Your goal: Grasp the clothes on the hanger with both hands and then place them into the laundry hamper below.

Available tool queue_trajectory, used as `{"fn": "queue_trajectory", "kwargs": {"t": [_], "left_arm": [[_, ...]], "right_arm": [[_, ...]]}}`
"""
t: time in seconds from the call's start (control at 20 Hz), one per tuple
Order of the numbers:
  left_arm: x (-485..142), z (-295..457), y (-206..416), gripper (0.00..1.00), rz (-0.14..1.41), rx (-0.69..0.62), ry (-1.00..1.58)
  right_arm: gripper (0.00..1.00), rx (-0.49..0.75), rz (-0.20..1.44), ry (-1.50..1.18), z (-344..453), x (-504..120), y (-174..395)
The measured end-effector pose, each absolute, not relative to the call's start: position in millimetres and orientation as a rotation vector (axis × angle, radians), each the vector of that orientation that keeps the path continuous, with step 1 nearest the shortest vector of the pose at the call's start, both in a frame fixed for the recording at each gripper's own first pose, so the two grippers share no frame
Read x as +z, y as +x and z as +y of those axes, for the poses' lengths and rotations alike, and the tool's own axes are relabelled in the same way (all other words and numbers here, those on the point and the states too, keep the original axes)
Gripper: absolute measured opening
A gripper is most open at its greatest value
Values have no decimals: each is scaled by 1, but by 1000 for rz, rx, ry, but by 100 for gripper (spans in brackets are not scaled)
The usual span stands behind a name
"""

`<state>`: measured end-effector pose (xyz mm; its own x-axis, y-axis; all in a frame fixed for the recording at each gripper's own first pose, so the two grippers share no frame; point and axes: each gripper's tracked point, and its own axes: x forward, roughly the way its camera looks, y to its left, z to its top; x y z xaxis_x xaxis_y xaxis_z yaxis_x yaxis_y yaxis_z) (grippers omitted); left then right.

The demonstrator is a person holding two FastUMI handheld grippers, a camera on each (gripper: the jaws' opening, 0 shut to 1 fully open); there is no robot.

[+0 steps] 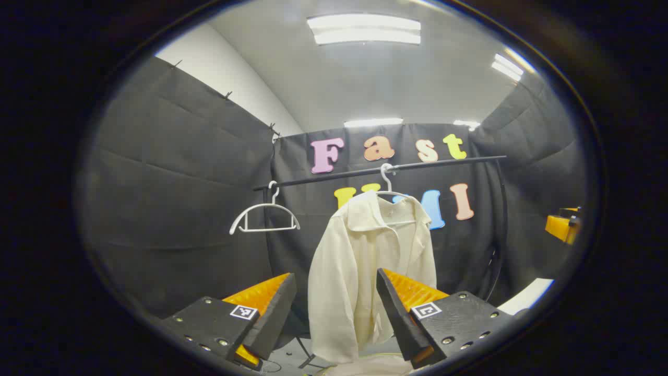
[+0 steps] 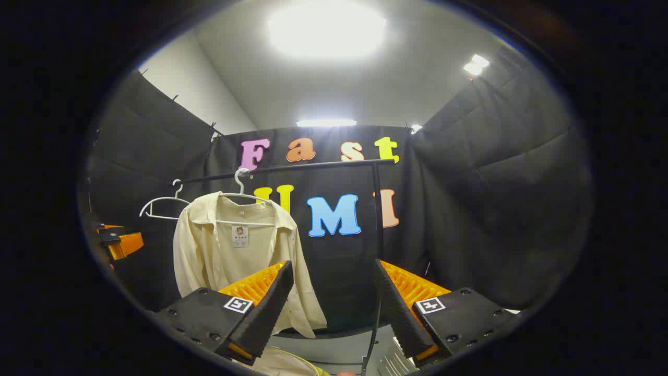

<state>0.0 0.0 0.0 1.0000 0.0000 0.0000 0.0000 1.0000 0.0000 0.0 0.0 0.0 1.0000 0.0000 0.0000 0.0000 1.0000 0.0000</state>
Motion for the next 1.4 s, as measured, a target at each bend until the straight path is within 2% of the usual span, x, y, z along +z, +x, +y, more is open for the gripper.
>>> {"fn": "queue_trajectory", "kwargs": {"t": [1.4], "left_arm": [[6, 24, 15, 92, -30, 31, 34]], "right_arm": [[97, 22, -3, 11, 21, 0, 21]]}}
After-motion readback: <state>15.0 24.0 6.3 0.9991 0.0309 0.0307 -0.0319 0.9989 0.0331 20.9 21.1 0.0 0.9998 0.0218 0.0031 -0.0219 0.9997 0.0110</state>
